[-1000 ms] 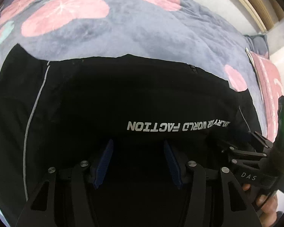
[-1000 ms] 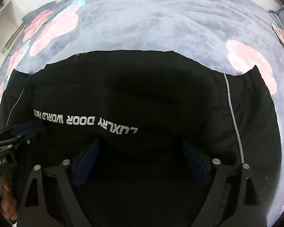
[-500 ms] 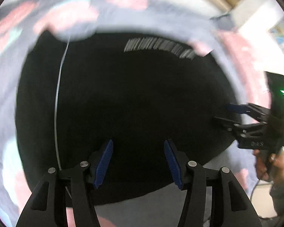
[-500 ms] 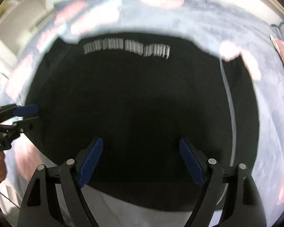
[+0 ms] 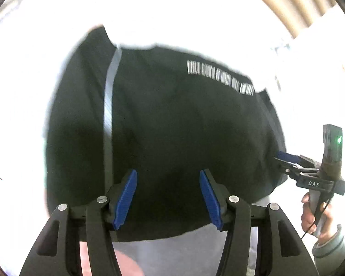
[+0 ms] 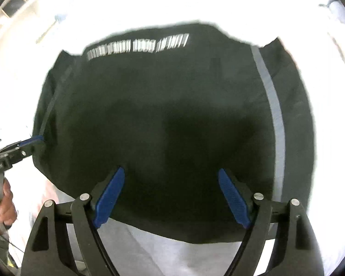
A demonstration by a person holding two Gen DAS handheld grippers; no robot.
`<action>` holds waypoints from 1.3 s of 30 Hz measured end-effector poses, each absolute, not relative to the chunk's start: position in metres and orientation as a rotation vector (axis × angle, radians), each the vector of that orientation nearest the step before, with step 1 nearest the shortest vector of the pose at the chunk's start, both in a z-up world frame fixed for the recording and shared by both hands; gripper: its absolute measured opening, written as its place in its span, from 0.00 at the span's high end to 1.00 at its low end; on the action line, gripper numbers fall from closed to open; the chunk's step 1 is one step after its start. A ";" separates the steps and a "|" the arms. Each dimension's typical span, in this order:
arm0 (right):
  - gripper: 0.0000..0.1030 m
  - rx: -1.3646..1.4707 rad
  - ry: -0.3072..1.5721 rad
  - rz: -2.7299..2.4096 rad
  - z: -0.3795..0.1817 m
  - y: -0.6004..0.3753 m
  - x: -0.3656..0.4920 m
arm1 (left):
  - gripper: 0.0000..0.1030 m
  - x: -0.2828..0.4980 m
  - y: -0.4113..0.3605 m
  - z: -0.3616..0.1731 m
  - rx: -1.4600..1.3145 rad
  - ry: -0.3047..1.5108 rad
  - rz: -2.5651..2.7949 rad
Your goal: Fold large clothes
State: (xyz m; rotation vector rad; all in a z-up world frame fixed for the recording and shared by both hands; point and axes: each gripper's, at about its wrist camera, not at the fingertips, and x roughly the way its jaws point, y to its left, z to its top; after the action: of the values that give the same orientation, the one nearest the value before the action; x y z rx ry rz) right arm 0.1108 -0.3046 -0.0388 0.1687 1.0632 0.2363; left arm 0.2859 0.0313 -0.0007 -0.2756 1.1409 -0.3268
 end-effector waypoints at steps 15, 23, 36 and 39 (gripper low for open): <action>0.12 0.574 1.038 0.084 -0.081 -0.437 0.182 | 0.43 0.356 0.154 -0.056 -0.598 1.207 -0.183; 0.10 0.628 1.157 0.152 -0.137 -0.431 0.200 | 0.37 0.368 0.133 -0.115 -0.780 1.295 -0.330; 0.19 0.636 1.142 0.384 -0.157 -0.407 0.215 | 0.47 0.363 0.122 -0.118 -0.802 1.250 -0.405; 0.12 0.707 1.162 0.418 -0.168 -0.409 0.222 | 0.39 0.374 0.118 -0.133 -0.880 1.282 -0.403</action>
State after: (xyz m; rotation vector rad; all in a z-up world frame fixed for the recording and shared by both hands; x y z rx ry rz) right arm 0.2224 -0.4086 -0.1677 0.7068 1.1616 0.4177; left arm 0.3742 0.1184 -0.1334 -0.8804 1.2816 -0.4035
